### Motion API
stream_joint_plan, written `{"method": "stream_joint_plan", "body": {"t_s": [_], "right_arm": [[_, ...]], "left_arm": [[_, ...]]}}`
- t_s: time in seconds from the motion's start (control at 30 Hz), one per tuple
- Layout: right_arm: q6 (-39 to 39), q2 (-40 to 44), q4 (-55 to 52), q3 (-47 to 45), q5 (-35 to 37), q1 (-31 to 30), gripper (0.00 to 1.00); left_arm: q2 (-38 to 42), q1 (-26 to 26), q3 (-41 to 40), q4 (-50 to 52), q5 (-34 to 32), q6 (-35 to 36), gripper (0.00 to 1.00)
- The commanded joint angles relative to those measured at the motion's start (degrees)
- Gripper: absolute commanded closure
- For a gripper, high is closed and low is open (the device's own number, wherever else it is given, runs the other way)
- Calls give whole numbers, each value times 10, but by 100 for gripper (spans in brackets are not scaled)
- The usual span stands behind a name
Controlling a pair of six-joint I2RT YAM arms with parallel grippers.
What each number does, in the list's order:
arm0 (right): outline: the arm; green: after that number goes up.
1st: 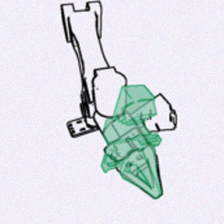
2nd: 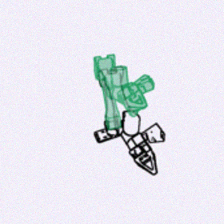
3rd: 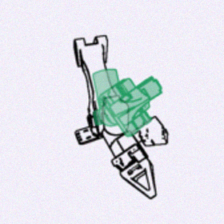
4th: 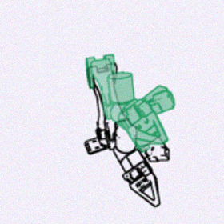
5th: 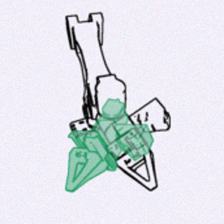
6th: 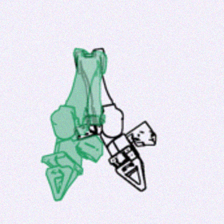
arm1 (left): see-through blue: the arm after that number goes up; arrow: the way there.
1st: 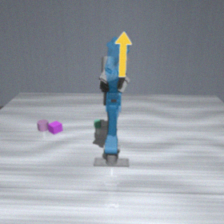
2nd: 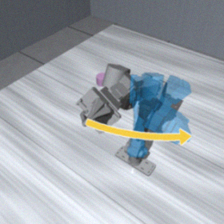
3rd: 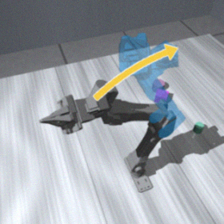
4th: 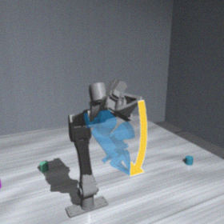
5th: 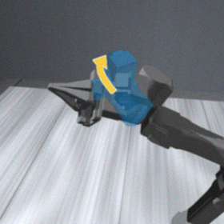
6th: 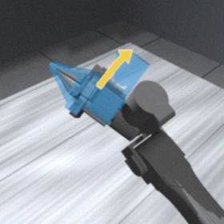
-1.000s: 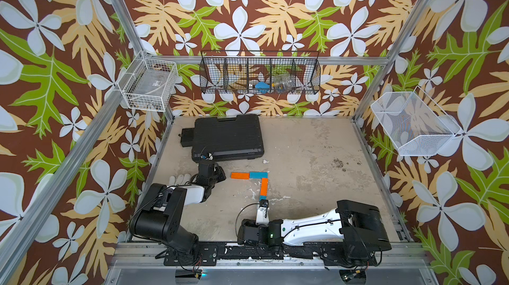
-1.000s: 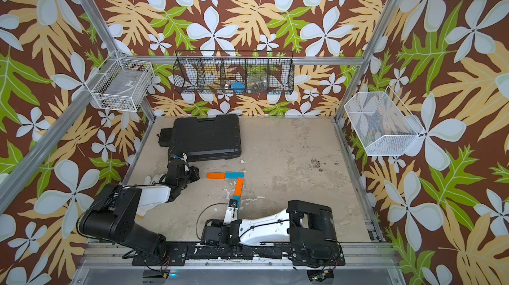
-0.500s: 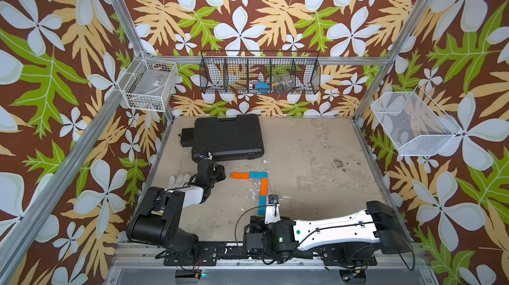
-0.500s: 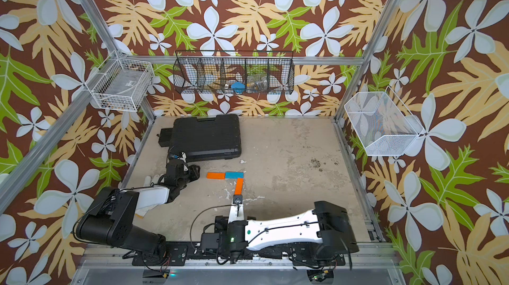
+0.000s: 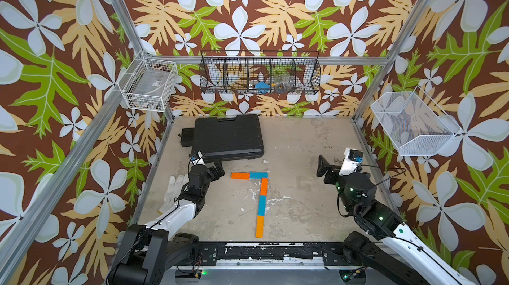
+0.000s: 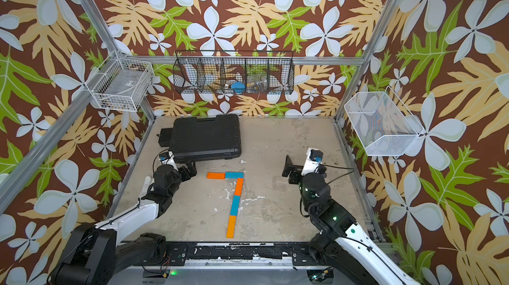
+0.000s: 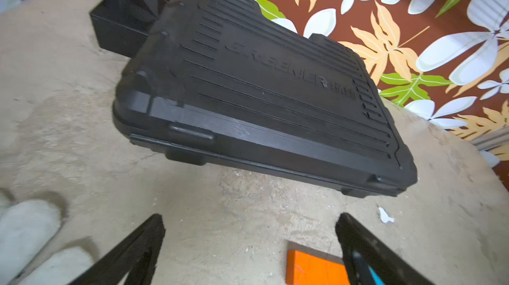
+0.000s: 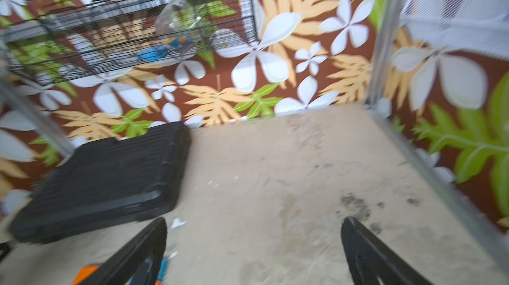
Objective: Assemble the number 7 with building blocks
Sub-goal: Reset both arms
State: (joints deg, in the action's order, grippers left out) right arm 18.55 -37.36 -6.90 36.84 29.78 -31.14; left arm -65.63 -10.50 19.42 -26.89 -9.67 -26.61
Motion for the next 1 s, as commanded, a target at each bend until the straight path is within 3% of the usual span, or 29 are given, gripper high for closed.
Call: {"method": "stream_joint_plan", "body": {"t_s": [0.0, 0.07, 0.1, 0.33, 0.47, 0.53, 0.6, 0.67, 0.8, 0.87, 0.93, 0.97], "right_arm": [[-116, -62, 58, -18, -136, 111, 0], [-97, -131, 98, -35, -226, 181, 2], [-91, -158, 112, -39, -233, 198, 3], [-95, -224, 424, -193, -188, 265, 6], [-74, -310, 503, -212, -189, 316, 6], [-55, -378, 586, -222, -212, 328, 9], [-62, -416, 520, -164, -245, 336, 18], [-78, -438, 520, -148, -257, 337, 24], [-91, -426, 570, -177, -227, 336, 23], [-97, -422, 599, -191, -217, 335, 23], [-107, -440, 705, -227, -202, 329, 22], [-116, -440, 674, -213, -189, 316, 22]], "left_arm": [[2, 2, 5, -29, -47, 13, 0], [-6, 2, 11, -46, -68, 23, 0], [-12, 2, 14, -54, -81, 26, 0], [-20, 2, 5, -153, -89, 173, 0], [-20, 2, -54, -258, -56, 270, 0], [-46, 5, -94, -340, -85, 267, 0], [-84, 18, -102, -384, -89, 254, 0], [-104, 22, -77, -352, -78, 257, 0], [-157, 36, -83, -422, -82, 242, 0], [-153, 52, -72, -390, -57, 232, 0], [-154, 53, -79, -403, -55, 232, 0], [-154, 52, -83, -410, -52, 233, 0]]}}
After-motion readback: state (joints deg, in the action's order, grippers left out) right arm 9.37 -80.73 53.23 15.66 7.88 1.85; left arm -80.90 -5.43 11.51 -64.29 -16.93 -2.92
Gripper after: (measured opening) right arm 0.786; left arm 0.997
